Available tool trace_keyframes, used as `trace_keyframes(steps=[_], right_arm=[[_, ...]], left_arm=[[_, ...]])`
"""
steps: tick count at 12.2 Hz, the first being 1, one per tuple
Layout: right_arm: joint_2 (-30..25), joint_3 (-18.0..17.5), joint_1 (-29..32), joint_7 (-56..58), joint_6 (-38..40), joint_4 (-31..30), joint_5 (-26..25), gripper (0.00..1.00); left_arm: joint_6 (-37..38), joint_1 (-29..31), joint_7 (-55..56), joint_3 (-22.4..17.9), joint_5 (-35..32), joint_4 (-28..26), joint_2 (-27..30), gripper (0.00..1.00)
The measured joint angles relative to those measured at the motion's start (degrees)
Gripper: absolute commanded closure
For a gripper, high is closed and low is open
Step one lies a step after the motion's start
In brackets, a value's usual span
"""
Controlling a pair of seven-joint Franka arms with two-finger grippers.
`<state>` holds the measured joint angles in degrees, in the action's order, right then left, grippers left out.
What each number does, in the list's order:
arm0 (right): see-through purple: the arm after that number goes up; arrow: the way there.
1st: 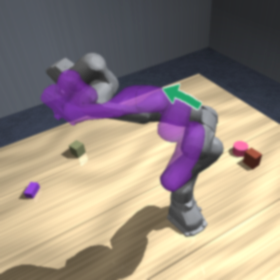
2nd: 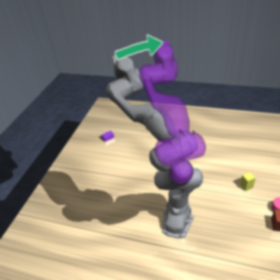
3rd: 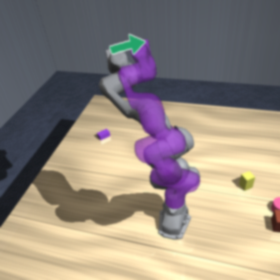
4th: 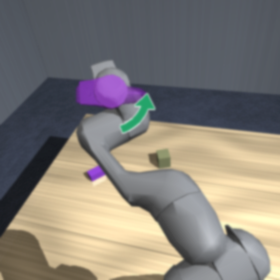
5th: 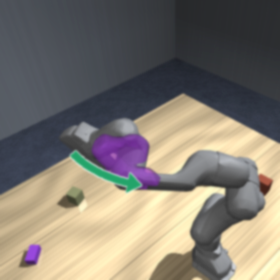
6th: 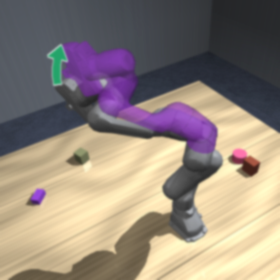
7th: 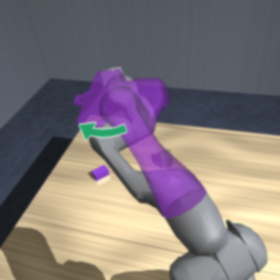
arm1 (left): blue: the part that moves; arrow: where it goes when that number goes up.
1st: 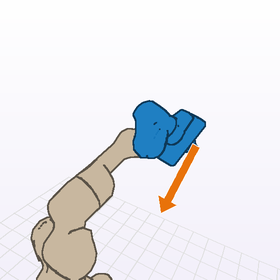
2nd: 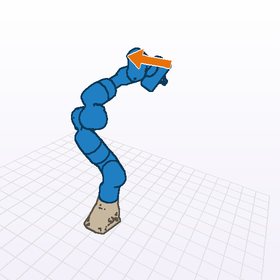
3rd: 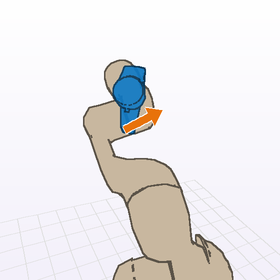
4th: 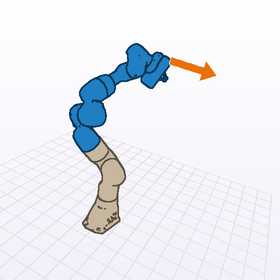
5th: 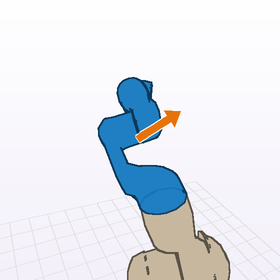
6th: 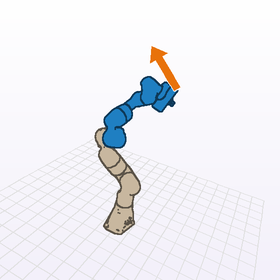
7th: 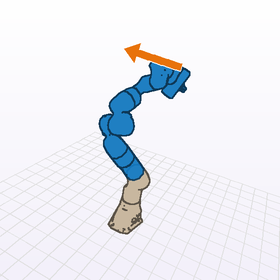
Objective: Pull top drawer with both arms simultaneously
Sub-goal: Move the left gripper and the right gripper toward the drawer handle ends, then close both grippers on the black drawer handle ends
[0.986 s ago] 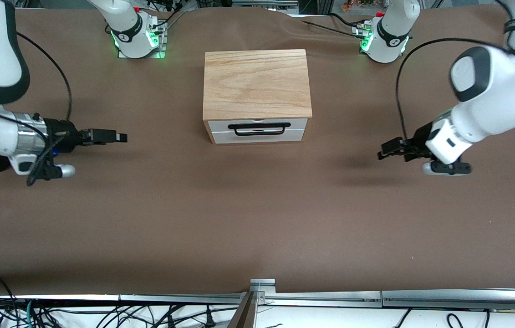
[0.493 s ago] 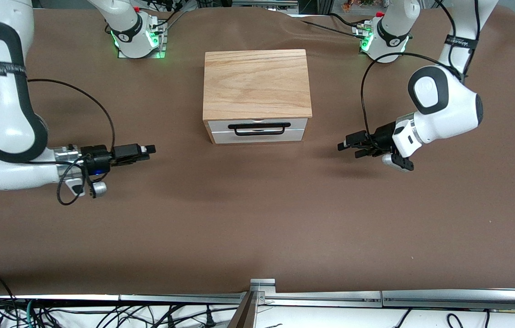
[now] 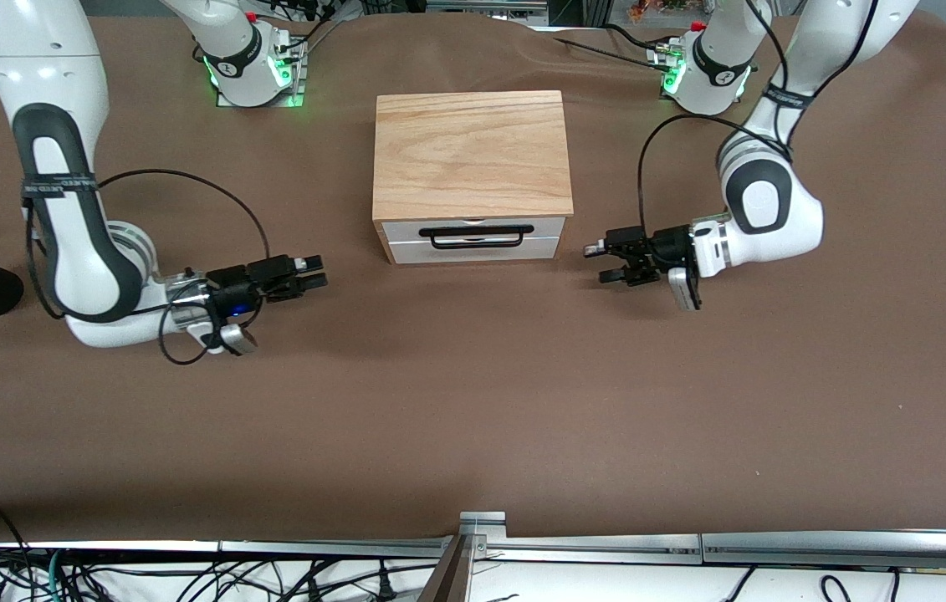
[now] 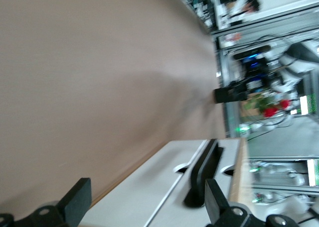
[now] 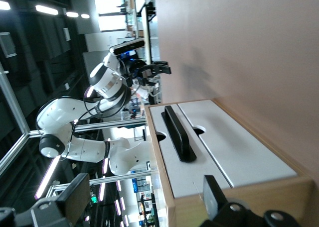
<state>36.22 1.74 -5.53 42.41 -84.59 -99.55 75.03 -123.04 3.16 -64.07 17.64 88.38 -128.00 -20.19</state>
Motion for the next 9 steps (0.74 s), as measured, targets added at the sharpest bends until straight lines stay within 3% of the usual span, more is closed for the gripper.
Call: trace_keyframes(steps=[3, 7, 9], right_arm=[[1.8, -0.1, -4.2, 5.6, -0.1, -2.1, 7.0, 0.0], [4.4, -0.1, -6.6, 12.7, -0.3, -3.4, 11.5, 0.0], [6.3, -0.1, -8.1, 15.4, -0.4, -3.5, 14.8, 0.0]], left_arm=[[0.2, -0.1, -5.4, 4.3, 9.2, 0.0, -3.3, 0.0], [0.6, -0.1, -6.7, 7.4, 11.5, 0.0, -5.5, 0.0], [0.8, -0.3, -9.9, 9.7, 15.9, 0.0, -6.3, 0.04]])
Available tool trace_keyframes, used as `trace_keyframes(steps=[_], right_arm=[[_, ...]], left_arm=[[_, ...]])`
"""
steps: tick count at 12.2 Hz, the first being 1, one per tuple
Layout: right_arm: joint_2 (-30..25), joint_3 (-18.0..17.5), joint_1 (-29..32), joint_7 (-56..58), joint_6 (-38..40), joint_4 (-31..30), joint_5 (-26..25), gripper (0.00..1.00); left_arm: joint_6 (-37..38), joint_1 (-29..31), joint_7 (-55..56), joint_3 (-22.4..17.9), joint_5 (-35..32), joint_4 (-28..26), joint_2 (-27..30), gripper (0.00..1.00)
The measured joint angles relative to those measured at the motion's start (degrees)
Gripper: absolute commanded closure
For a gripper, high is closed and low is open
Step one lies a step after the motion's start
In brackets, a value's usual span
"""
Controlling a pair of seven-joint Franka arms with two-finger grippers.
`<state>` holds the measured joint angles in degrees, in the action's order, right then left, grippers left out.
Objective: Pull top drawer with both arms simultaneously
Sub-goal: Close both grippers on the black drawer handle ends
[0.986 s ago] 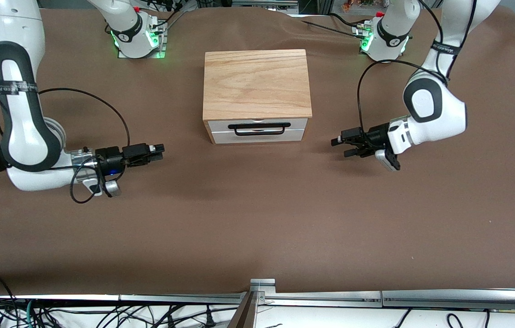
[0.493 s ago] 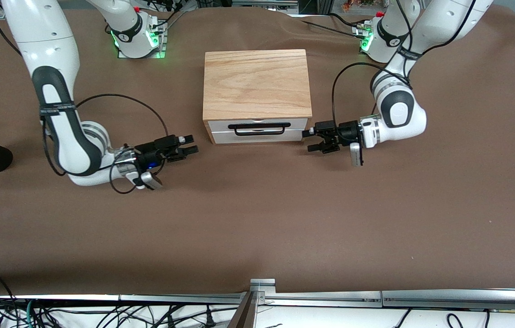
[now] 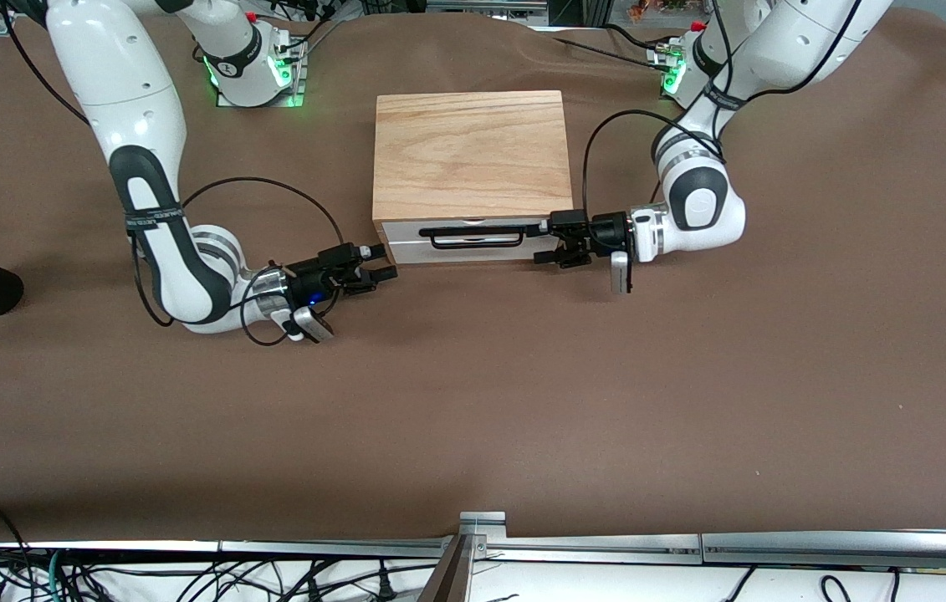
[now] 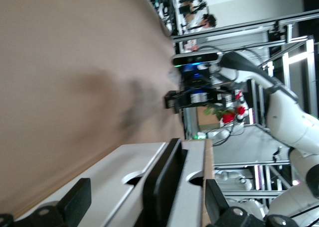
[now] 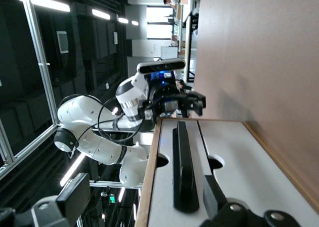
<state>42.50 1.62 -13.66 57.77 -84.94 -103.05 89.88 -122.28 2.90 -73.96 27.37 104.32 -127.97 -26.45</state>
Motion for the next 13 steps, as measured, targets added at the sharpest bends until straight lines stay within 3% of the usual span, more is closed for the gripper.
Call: trace_keyframes(steps=[7, 10, 13], right_arm=[[1.9, 0.0, -5.5, 6.7, -4.1, -2.7, 3.4, 0.0], [1.9, 0.0, -6.5, 7.8, -5.4, -3.0, 3.6, 0.0], [1.9, 0.0, -8.0, 8.1, -6.4, -3.0, 6.6, 0.06]], left_arm=[[0.0, -0.4, -4.0, 1.2, 2.8, 0.1, -1.4, 0.27], [0.0, -0.3, -4.0, 1.2, 2.8, 0.2, -2.9, 0.3], [0.0, -0.3, -4.0, 1.3, 2.8, 0.3, -3.1, 0.45]])
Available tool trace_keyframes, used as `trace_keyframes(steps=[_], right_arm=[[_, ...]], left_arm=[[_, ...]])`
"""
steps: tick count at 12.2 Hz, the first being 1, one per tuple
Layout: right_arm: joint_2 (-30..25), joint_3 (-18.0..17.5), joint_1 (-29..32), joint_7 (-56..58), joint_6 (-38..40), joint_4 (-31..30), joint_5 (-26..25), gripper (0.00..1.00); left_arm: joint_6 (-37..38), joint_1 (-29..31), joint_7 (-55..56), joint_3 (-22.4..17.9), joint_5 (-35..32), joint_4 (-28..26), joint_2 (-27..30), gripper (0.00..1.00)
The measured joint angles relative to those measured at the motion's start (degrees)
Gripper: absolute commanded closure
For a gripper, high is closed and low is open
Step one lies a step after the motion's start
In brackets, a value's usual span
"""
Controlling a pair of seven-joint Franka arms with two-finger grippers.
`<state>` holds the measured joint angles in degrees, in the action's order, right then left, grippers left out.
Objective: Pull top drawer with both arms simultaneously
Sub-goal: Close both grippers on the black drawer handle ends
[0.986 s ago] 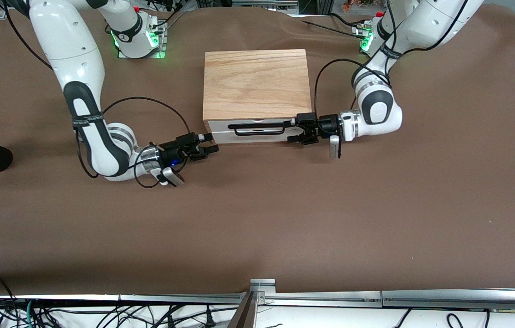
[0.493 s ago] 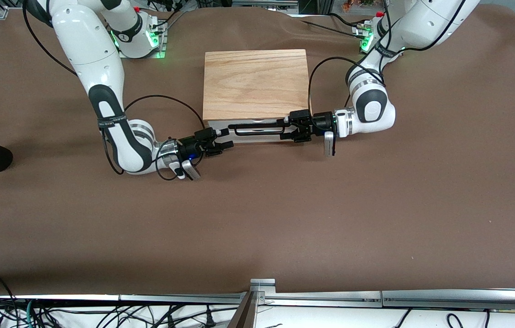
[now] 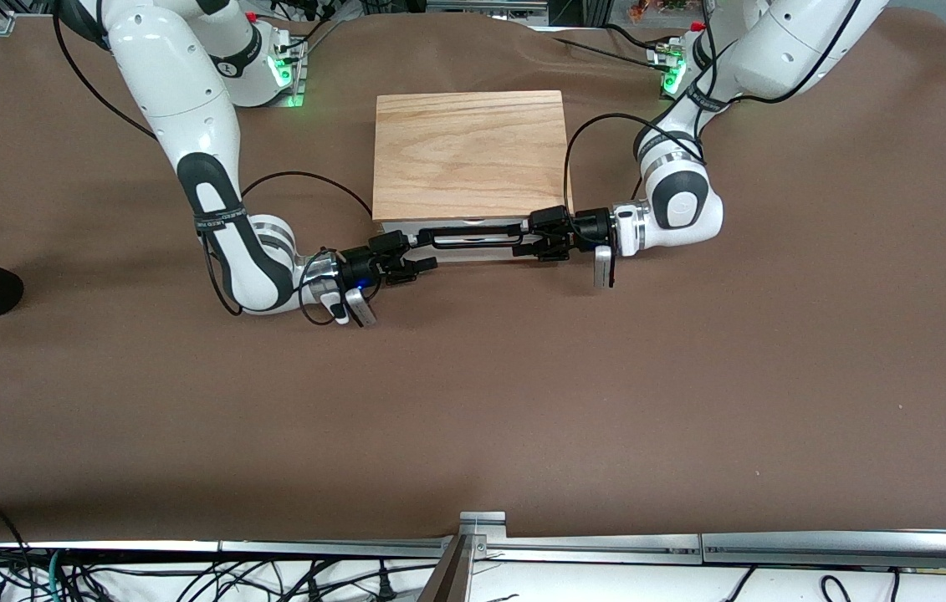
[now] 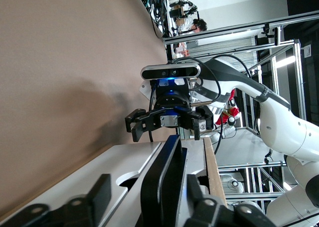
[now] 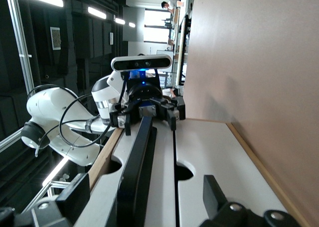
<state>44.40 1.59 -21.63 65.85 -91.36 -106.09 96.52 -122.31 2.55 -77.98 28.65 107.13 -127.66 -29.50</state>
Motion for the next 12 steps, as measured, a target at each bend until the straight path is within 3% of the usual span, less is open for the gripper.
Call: trace_keyframes(steps=[3, 5, 6, 12], right_arm=[[-0.3, 0.0, -1.2, 0.1, -0.6, 0.0, 1.2, 0.14], [-0.4, 0.0, -1.2, 0.1, -0.6, 0.0, 1.2, 0.32], [-0.4, 0.0, -1.2, 0.1, -0.6, 0.0, 1.2, 0.35], [-1.6, 0.0, -1.2, 0.1, -0.6, -0.7, 1.2, 0.35]], left_arm=[[0.0, 0.0, 0.0, 0.2, 0.0, 0.1, 0.0, 0.45], [0.1, 0.0, 0.0, 0.2, 0.0, 0.1, 0.0, 0.45], [0.4, 0.0, 0.0, 0.1, 0.0, 0.1, 0.0, 0.45], [4.9, 0.7, 0.0, -0.2, 0.0, -0.2, -0.7, 0.51]])
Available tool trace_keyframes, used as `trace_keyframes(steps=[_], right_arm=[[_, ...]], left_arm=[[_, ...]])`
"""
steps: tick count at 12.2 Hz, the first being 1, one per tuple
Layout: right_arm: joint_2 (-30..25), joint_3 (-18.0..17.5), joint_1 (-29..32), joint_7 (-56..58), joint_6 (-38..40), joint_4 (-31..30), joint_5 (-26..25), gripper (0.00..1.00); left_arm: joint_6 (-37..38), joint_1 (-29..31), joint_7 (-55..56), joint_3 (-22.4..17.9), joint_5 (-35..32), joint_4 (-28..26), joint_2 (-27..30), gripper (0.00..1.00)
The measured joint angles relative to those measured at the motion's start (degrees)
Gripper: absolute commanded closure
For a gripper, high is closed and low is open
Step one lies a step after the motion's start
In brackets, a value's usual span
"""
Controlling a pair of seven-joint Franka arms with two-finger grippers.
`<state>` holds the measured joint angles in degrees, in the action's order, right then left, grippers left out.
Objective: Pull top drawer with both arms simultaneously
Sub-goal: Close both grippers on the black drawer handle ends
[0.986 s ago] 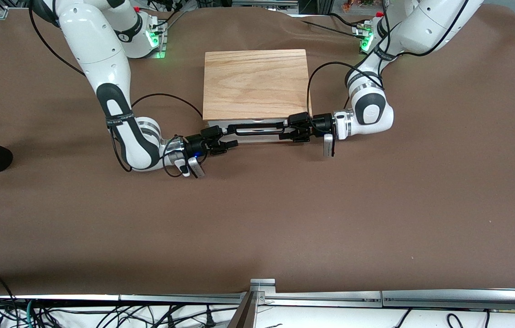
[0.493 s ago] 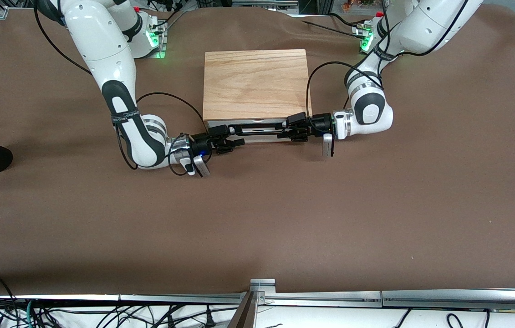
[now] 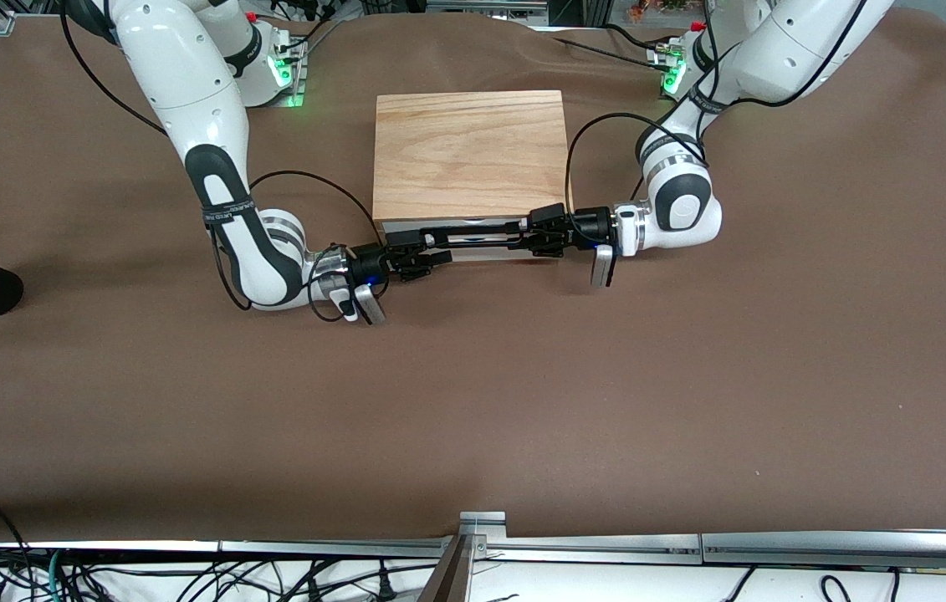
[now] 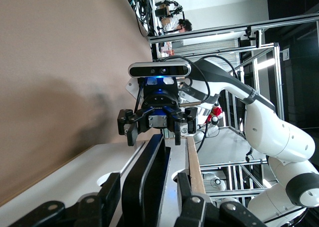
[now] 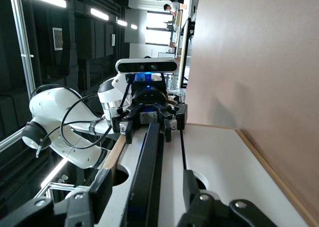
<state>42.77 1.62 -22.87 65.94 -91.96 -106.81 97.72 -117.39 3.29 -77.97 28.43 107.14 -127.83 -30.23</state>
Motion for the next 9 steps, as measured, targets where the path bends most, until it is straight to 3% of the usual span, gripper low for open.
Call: trace_keyframes(steps=[3, 5, 9], right_arm=[[-1.5, 0.0, 0.0, 0.0, 0.0, -1.5, 0.0, 0.44], [-1.8, 0.0, 0.0, 0.0, 0.0, -2.2, 0.0, 0.58], [-1.8, 0.0, 0.0, 0.0, 0.0, -2.4, 0.0, 0.67]], left_arm=[[0.8, 0.4, 0.1, -0.1, 0.0, -0.3, -0.2, 0.66], [0.7, 0.4, 0.1, -0.1, 0.0, -0.3, -0.4, 0.64], [0.8, 0.4, 0.1, -0.1, 0.0, -0.3, -0.5, 0.64]])
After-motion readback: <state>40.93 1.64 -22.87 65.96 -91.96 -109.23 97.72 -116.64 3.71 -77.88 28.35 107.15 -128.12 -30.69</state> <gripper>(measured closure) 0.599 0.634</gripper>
